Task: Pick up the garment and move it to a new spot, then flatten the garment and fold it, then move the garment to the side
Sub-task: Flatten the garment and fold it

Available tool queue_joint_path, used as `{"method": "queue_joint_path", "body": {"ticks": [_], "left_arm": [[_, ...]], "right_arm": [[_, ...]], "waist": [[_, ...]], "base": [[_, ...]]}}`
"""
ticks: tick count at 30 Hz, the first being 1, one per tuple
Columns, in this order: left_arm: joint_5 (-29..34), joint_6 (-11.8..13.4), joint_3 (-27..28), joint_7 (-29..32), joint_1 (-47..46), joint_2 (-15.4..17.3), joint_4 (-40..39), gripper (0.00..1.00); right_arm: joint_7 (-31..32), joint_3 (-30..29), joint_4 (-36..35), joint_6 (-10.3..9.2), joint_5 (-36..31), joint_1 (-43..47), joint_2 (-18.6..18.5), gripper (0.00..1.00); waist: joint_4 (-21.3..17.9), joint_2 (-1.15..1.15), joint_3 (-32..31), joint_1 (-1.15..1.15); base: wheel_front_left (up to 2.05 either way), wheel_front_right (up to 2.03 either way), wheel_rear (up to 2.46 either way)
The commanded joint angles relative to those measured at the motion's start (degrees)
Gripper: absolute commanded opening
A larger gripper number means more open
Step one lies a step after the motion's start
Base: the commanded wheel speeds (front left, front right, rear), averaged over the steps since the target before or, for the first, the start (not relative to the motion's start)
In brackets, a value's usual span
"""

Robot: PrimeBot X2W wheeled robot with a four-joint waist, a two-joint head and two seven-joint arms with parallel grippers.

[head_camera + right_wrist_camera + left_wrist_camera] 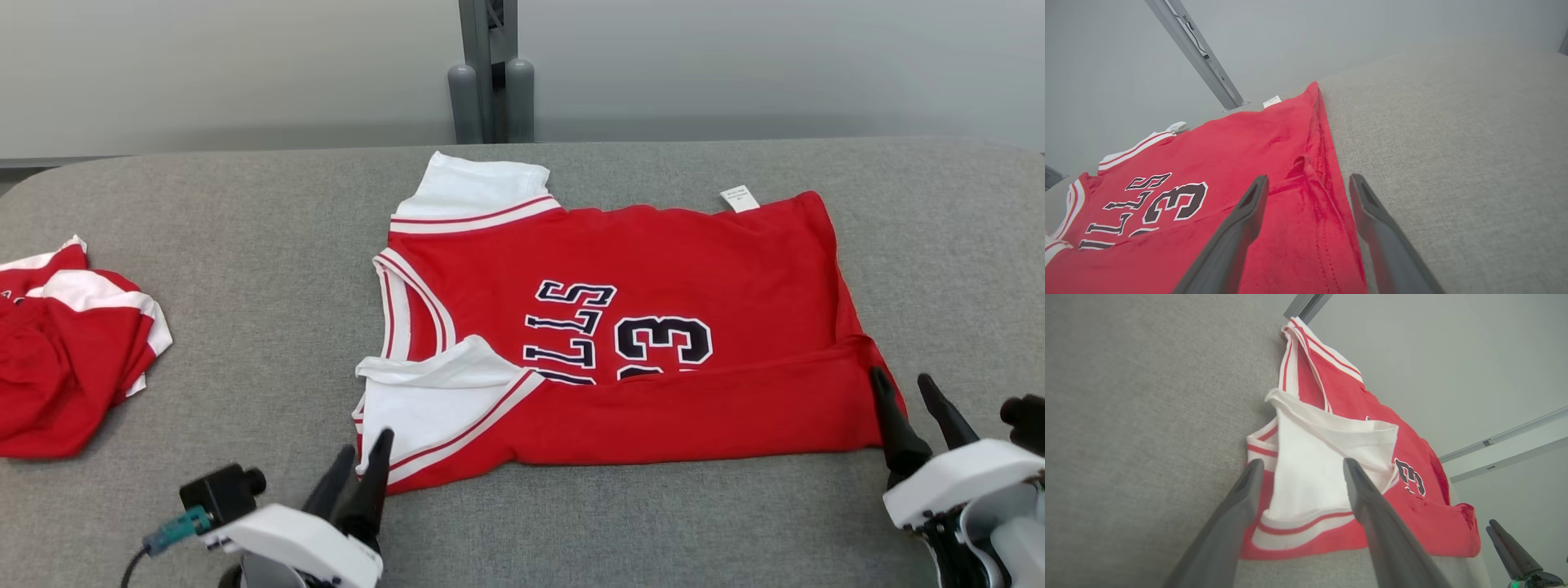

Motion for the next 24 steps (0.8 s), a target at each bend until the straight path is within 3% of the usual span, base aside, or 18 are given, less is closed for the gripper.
{"method": "queue_joint_path", "body": {"ticks": [1, 7, 13, 16, 17, 24], "left_arm": [[-0.15, 1.37, -0.22, 0.51, 1.48, 0.34, -1.08, 1.00], [-1.56, 5.58, -1.04, 3.17, 5.45, 0.90, -5.18, 1.00], [-1.30, 8.35, -1.38, 5.00, 3.95, 0.75, -3.53, 1.00], [-0.63, 8.60, -1.59, 4.75, 3.17, 0.46, -2.19, 0.14], [-0.54, 8.43, -1.71, 4.65, 2.90, 0.35, -1.79, 0.00], [0.04, 6.83, -1.44, 3.11, 1.91, 0.20, -0.02, 0.00]], "right_arm": [[-0.30, -1.30, -0.80, -0.02, -0.49, 1.60, 0.07, 1.00], [-0.31, -4.20, -3.28, -0.02, -2.20, 5.66, 1.38, 1.00], [-0.31, -4.31, -3.08, -0.02, -2.86, 6.58, 2.18, 1.00], [-0.32, -3.85, -2.50, -0.02, -2.75, 6.47, 2.34, 1.00], [-0.32, -3.65, -2.15, -0.02, -2.56, 6.34, 2.35, 1.00], [-0.32, -2.63, 0.82, -0.02, -1.59, 4.64, 2.72, 1.00]], "waist": [[0.11, 0.00, -0.48, 0.00], [0.16, 0.00, -1.30, 0.00], [-0.16, 0.00, -1.38, 0.00], [-0.33, 0.00, -1.21, 0.00], [-0.40, 0.00, -1.19, 0.00], [-0.44, 0.00, -1.03, 0.00]], "base": [[0.00, 0.00, 0.00], [0.00, 0.00, 0.00], [0.00, 0.00, 0.00], [0.00, 0.00, 0.00], [0.00, 0.00, 0.00], [0.00, 0.00, 0.00]]}}
